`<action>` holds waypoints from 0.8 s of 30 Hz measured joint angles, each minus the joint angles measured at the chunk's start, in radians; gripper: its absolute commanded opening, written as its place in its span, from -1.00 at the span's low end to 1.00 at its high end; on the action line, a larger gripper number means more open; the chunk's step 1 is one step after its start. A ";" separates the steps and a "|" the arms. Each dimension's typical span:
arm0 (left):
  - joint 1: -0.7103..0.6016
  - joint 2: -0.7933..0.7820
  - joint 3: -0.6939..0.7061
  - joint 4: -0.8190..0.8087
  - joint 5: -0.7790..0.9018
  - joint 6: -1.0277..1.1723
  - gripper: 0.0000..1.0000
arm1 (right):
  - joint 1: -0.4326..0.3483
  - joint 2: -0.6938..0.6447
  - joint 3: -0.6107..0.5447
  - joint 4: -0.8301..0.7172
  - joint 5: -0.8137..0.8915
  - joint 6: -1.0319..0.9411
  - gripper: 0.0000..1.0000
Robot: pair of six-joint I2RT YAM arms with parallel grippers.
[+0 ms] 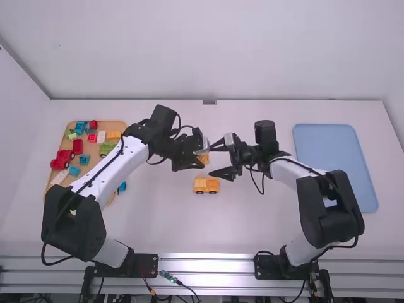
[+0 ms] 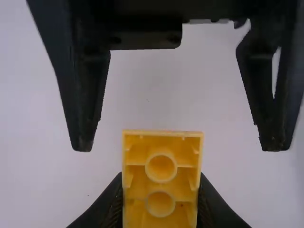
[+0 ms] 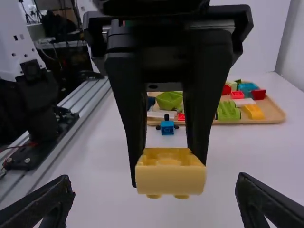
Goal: Assemble lego blocks to make yellow taxi
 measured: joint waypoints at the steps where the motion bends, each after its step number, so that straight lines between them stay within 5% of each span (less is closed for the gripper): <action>1: 0.000 0.000 0.000 0.001 0.000 -0.011 -0.96 | 0.000 0.000 0.000 0.000 -0.001 -0.006 0.83; 24: 0.000 0.000 -0.013 0.008 0.028 -0.156 -0.96 | -0.019 0.000 -0.008 0.111 -0.031 0.052 0.75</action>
